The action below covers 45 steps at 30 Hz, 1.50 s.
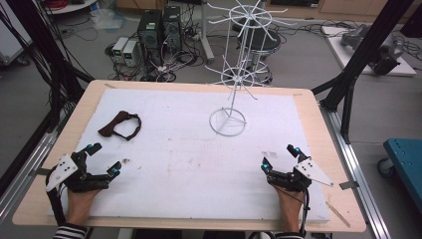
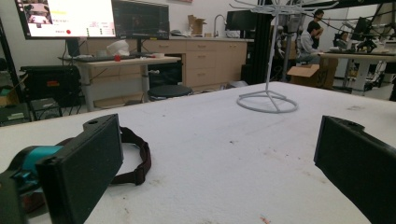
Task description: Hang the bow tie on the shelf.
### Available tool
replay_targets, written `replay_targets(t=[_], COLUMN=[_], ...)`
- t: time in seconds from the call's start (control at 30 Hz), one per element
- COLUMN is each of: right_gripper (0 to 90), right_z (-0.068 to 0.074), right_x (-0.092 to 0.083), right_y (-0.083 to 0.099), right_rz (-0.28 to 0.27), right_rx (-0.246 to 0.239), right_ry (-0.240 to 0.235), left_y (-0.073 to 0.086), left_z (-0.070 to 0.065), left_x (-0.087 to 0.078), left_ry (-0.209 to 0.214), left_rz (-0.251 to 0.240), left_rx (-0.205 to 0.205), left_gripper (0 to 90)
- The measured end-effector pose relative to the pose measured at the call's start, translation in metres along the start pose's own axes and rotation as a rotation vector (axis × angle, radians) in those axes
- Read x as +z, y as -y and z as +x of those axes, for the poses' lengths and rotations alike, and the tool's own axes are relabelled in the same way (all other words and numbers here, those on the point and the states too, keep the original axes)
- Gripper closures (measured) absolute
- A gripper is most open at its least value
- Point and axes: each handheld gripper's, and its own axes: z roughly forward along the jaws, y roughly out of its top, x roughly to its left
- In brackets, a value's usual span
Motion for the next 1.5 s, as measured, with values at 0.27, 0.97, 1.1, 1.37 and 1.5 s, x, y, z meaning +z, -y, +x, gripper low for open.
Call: replay_targets(t=[0.27, 0.97, 1.1, 1.37, 1.5], right_gripper=[0.5, 0.5, 0.5, 0.6, 0.5], right_z=[0.0, 0.0, 0.0, 0.0, 0.0], right_x=[0.0, 0.0, 0.0, 0.0, 0.0], right_y=[0.0, 0.0, 0.0, 0.0, 0.0], right_rz=[-0.002, 0.002, 0.002, 0.002, 0.0], right_rx=[-0.007, -0.005, -0.005, -0.005, -0.007], right_ry=[-0.003, 0.0, -0.001, 0.0, -0.001], left_y=[0.0, -0.002, -0.006, -0.031, -0.045], left_z=[0.001, 0.006, 0.01, 0.018, 0.025], left_x=[0.001, 0.002, 0.003, 0.008, 0.01], left_ry=[-0.001, -0.007, 0.002, 0.009, -0.003], left_rz=[0.005, 0.023, 0.046, 0.104, 0.15], left_rx=[-0.008, -0.037, -0.053, -0.023, 0.005], left_gripper=[1.7, 1.7, 1.7, 1.7, 1.7])
